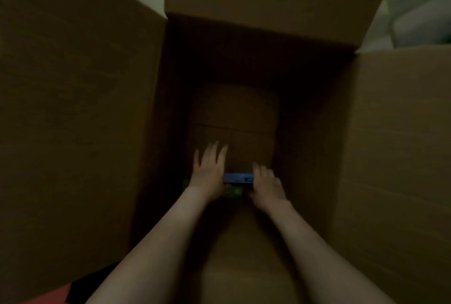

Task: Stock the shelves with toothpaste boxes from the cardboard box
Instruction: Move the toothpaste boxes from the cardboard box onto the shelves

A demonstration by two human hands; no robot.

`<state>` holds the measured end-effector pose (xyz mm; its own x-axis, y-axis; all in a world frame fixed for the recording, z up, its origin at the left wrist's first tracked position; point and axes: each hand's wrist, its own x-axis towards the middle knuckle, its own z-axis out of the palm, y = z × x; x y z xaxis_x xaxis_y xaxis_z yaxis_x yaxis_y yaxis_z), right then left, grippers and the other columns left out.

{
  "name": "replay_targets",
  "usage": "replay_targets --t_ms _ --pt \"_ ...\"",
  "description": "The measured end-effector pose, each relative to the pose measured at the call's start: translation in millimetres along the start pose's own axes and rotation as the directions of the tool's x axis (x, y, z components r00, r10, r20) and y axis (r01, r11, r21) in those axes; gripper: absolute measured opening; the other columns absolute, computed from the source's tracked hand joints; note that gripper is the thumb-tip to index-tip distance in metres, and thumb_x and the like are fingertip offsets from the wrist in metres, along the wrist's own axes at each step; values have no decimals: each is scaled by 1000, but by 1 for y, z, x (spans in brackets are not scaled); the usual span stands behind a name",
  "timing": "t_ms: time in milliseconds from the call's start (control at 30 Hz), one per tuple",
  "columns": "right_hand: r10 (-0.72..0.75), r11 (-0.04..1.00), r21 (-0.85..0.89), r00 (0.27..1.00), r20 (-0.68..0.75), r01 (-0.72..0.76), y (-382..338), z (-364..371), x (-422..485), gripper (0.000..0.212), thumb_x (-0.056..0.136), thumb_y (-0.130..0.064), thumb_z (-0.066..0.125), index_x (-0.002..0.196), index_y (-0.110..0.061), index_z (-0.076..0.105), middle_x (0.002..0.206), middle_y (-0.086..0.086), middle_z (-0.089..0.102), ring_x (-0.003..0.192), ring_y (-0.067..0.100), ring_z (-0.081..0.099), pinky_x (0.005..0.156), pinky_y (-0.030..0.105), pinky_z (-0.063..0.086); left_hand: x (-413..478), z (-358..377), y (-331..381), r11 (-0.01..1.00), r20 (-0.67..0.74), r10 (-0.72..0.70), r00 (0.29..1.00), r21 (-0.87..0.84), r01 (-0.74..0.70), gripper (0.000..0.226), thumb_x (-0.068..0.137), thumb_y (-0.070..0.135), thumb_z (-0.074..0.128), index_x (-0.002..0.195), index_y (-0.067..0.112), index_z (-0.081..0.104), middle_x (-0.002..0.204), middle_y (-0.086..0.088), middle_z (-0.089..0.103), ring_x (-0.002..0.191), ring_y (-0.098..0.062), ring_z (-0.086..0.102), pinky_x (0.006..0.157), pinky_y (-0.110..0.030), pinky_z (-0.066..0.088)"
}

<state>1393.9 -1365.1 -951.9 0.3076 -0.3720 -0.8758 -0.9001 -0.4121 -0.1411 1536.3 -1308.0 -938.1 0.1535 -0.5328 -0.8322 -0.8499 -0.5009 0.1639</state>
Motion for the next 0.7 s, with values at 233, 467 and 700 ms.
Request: replay_targets --t_ms 233,467,700 --pt "-99 939 -301 968 232 168 -1 63 92 112 78 -54 68 151 -21 -12 159 6 -2 145 26 3 114 51 8 81 69 -12 976 160 -20 987 216 -15 124 77 55 69 146 15 -27 154 -12 -28 143 -30 -23 110 -54 -17" --pt "-379 829 -423 924 57 366 -4 91 109 88 87 -51 57 152 -17 9 153 11 20 138 27 23 113 50 13 88 96 -31 973 54 3 999 229 -15 110 84 59 56 148 15 -22 156 -14 -24 144 -30 -20 111 -53 -15" --pt "-354 816 -542 915 -192 202 0 73 126 94 52 -42 84 136 -18 48 114 10 64 101 28 59 88 48 45 83 94 -39 972 1 -23 1000 236 22 94 92 40 51 149 12 -18 158 -15 -14 145 -30 -16 110 -53 -16"
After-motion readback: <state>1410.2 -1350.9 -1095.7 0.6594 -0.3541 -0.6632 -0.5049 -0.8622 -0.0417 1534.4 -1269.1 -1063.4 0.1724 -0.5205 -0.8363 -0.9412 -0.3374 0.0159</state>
